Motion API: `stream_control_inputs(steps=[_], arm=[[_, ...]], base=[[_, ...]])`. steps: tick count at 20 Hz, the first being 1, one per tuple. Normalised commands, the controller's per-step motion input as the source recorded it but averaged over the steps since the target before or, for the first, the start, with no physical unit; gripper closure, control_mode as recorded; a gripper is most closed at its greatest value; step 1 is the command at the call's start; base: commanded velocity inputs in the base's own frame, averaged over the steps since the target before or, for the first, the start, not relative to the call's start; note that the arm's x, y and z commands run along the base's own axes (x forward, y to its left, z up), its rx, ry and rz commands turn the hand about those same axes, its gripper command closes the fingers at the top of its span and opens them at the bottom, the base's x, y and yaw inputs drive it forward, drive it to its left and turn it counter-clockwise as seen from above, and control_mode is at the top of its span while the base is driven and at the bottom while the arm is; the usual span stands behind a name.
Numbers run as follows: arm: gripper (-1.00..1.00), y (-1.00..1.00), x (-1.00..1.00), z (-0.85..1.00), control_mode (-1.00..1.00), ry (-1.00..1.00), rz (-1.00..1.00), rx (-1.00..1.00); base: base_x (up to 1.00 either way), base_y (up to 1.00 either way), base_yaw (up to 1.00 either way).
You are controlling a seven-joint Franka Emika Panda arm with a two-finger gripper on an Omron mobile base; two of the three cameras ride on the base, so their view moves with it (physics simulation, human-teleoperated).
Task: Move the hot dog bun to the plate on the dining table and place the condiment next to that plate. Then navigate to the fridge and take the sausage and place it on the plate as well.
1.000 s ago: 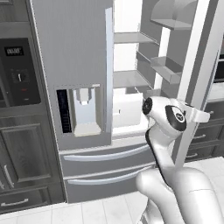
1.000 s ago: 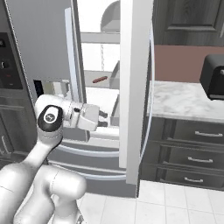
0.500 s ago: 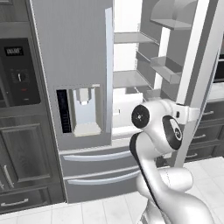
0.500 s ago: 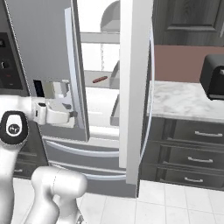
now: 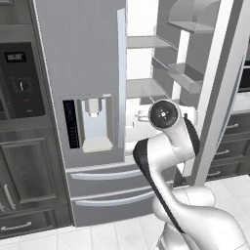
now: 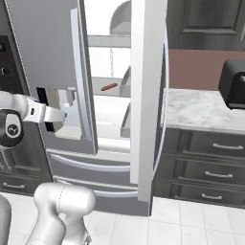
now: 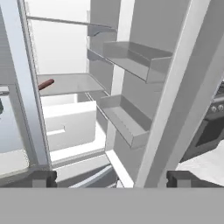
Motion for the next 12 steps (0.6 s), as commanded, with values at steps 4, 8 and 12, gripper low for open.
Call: stream_control_inputs(steps=[4, 8, 12], arm=[[-1.0, 0.14, 0.68, -0.01, -1.0, 0.1, 0.27, 0.26], [-1.0, 0.09, 0.75, -0.1, -1.0, 0.03, 0.23, 0.23], [-1.0, 0.26, 0.84, -0.21, -1.0, 0.06, 0.19, 0.16]], base=[[0.0, 0.0, 0.0], [0.0, 0.0, 0.0], [0.0, 0.0, 0.0]])
